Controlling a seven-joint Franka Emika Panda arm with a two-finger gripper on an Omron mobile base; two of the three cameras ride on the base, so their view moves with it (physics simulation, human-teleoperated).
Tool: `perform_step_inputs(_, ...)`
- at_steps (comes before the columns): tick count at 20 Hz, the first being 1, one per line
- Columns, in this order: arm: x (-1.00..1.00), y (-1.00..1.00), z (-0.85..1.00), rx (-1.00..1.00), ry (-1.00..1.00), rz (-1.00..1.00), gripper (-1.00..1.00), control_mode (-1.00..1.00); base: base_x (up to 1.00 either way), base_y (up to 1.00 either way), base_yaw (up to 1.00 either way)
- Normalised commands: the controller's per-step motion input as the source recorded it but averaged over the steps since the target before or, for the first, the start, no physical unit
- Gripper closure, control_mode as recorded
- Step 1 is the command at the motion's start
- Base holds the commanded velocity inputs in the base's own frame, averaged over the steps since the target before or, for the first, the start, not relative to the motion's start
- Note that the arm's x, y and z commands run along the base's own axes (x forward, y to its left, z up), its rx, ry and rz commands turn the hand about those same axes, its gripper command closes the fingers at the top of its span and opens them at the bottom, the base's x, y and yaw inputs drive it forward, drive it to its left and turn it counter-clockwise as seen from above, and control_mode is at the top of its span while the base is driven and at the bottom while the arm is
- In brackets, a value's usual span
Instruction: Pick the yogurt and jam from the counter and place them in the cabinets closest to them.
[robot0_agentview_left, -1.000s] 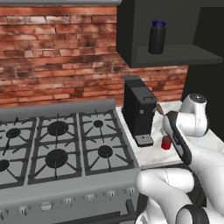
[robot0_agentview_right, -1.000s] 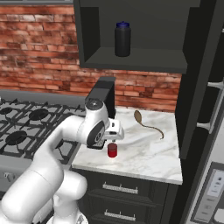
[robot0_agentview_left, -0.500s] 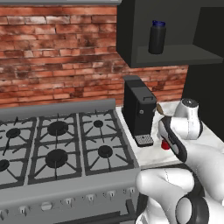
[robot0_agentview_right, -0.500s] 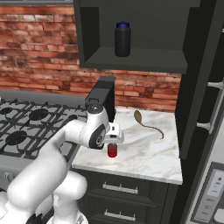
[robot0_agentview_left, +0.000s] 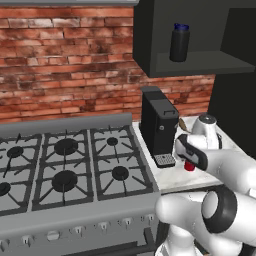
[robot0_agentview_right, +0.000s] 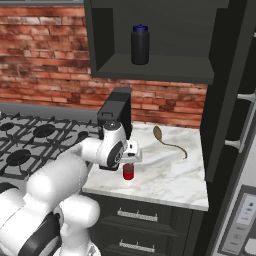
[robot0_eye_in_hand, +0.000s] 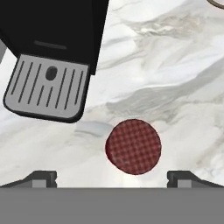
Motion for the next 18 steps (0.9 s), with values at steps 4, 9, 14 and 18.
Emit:
perform_step_inputs(4,0.42,-0.11,-0.19,0.0,0.04,0.05,-1.0,-1.0,0.0,0.0,0.0)
perform_step_inputs(9,0.39,-0.33,-0.14,0.01,0.04,0.05,-1.0,-1.0,0.0,0.0,0.0)
perform_step_inputs(14,0.02,-0.04,-0.01,0.0,0.0,0.0,-1.0,-1.0,0.0,0.0,0.0)
perform_step_inputs(18,-0.03,0.0,-0.07,0.0,0.0,0.0,-1.0,-1.0,0.0,0.0,0.0)
